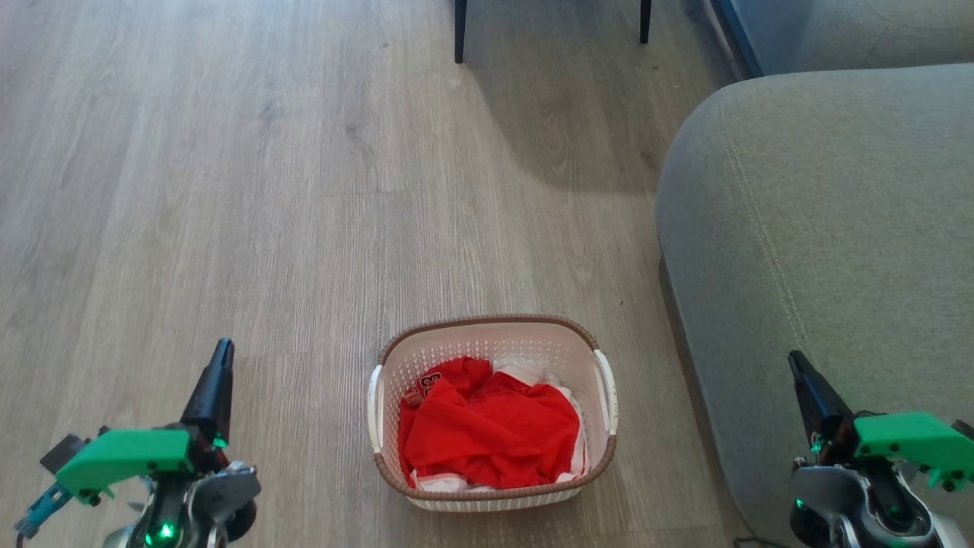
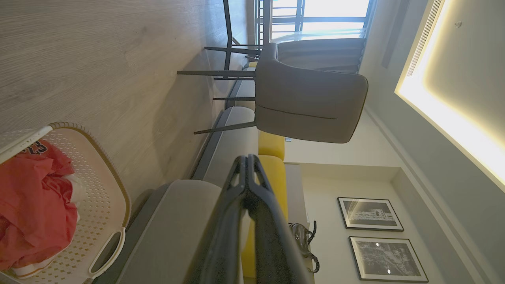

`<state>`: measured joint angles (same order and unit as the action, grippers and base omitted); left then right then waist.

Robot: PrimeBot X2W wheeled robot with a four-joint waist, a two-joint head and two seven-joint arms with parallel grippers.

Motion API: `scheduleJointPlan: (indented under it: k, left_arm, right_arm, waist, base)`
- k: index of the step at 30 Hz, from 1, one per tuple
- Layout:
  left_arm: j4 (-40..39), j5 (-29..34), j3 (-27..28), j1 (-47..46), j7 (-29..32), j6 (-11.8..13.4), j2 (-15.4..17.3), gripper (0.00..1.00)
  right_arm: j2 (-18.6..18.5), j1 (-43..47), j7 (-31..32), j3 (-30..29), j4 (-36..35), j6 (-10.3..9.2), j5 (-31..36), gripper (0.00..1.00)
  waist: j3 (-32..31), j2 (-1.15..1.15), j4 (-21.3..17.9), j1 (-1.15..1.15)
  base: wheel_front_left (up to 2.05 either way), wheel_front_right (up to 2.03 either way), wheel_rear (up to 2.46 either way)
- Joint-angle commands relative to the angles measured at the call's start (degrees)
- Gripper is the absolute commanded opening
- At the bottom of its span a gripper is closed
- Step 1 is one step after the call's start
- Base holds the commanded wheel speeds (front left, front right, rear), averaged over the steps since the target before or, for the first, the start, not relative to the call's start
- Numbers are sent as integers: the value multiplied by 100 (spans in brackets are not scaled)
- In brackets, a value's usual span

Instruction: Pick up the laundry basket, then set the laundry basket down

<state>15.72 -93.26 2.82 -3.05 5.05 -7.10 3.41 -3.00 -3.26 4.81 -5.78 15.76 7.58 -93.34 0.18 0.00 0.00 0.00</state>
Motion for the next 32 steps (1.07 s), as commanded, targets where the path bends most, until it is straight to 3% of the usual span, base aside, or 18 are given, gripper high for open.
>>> scheduleJointPlan:
  k: [1,32]
  left_arm:
    - [-172,1,240,-303,39,-38,42,0]
    - [-170,38,284,-307,75,-38,11,0]
  right_arm:
    - [-103,-278,40,86,-183,-9,-16,0]
    - [-66,-282,82,34,-179,-9,28,0]
  waist:
    - [0,0,0,0]
    - [0,0,0,0]
  base:
    - [0,0,0]
    - [0,0,0]
